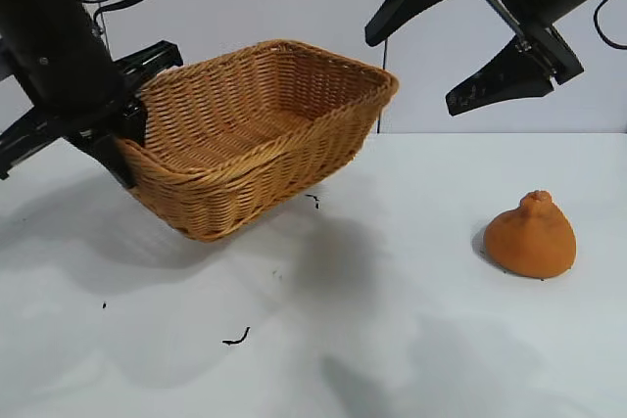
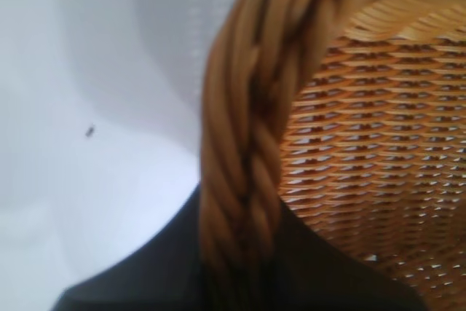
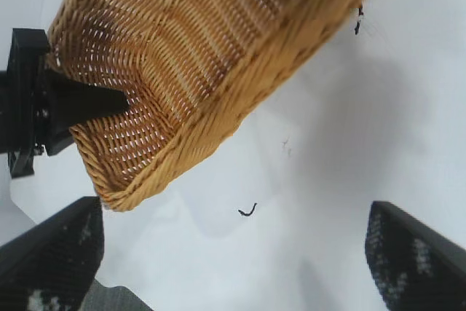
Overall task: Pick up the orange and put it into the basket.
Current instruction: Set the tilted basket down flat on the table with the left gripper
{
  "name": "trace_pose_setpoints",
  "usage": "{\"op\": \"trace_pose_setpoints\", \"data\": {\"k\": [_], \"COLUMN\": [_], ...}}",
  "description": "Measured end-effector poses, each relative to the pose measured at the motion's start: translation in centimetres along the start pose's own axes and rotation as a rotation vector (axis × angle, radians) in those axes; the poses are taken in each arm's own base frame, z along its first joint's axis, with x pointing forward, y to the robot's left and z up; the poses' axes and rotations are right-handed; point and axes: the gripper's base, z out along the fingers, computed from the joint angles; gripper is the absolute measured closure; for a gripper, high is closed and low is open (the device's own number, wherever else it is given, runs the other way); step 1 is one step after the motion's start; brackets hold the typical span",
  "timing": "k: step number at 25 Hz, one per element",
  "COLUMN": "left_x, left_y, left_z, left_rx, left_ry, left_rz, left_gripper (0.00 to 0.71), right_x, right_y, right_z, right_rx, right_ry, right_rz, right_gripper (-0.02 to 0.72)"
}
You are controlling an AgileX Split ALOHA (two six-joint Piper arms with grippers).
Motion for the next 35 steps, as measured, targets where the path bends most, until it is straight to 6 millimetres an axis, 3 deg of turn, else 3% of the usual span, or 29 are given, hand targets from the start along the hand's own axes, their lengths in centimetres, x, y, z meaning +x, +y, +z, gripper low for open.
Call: {"op": "trace_pose_setpoints", "data": {"k": [5,12,35], "left_x": [-3.1,-4.1,-4.8], "left_y": [0.0,-0.8,0.0], "left_z": [0.2,0.0,5.9], "left_rx": [-0.039,-0.048,-0.081], "left_ry": [0.075,0.137,0.179], "left_rz": [0.298,0.586,0.659], "left_gripper": [0.619,0.619,0.620], "right_x": [0.0,0.0,0.0], "right_y": [0.0,0.0,0.0], "right_z": [0.0,0.0,0.0], "right_rx": [0.001,0.004,0.005], "right_ry": [0.001,0.002,0.003], "right_rz": [-0.001,-0.004,-0.005], "right_gripper": [0.008,0.008,0.008]}}
